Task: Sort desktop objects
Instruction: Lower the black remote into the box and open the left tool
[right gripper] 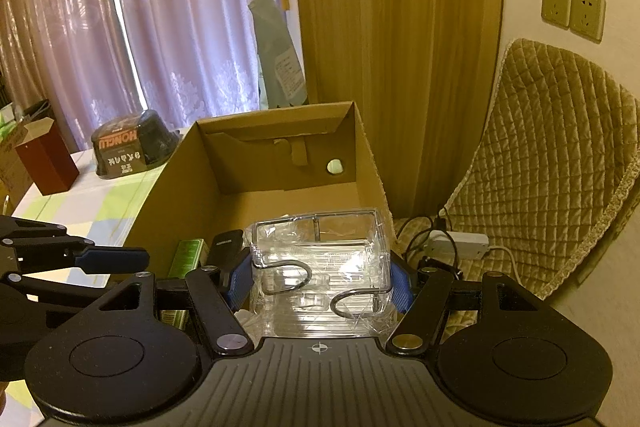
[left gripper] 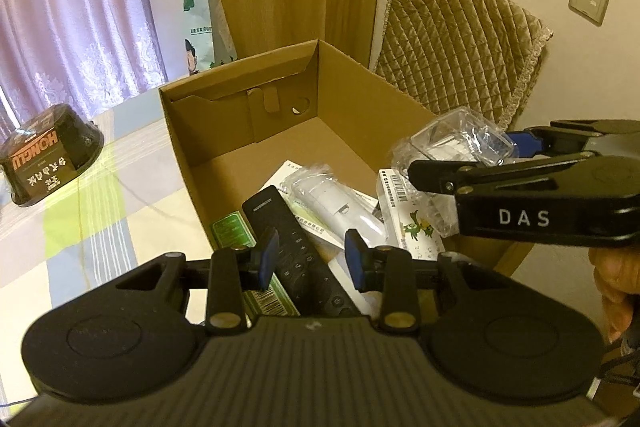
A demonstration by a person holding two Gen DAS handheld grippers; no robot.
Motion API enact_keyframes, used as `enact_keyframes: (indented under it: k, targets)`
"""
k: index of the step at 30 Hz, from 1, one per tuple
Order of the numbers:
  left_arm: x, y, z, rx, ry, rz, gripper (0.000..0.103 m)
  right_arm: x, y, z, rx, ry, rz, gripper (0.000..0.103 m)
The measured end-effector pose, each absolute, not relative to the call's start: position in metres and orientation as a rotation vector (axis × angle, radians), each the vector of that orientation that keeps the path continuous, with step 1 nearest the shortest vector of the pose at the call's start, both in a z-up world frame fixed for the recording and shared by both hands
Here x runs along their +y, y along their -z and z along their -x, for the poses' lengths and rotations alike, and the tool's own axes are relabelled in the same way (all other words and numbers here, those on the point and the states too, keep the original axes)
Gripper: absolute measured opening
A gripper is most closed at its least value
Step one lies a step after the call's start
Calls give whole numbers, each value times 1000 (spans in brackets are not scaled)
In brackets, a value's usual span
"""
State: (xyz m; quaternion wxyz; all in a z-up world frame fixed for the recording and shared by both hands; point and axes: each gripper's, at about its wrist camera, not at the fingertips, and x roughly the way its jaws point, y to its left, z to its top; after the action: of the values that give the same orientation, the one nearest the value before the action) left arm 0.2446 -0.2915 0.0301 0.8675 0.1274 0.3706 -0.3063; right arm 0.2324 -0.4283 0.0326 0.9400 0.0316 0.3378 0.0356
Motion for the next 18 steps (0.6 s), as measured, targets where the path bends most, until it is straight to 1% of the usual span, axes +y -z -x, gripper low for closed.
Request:
enact_keyframes:
  k: [18]
  targets:
    - [-277, -34, -241, 765, 635, -245, 31, -417, -34, -243, 692, -85, -56, 66]
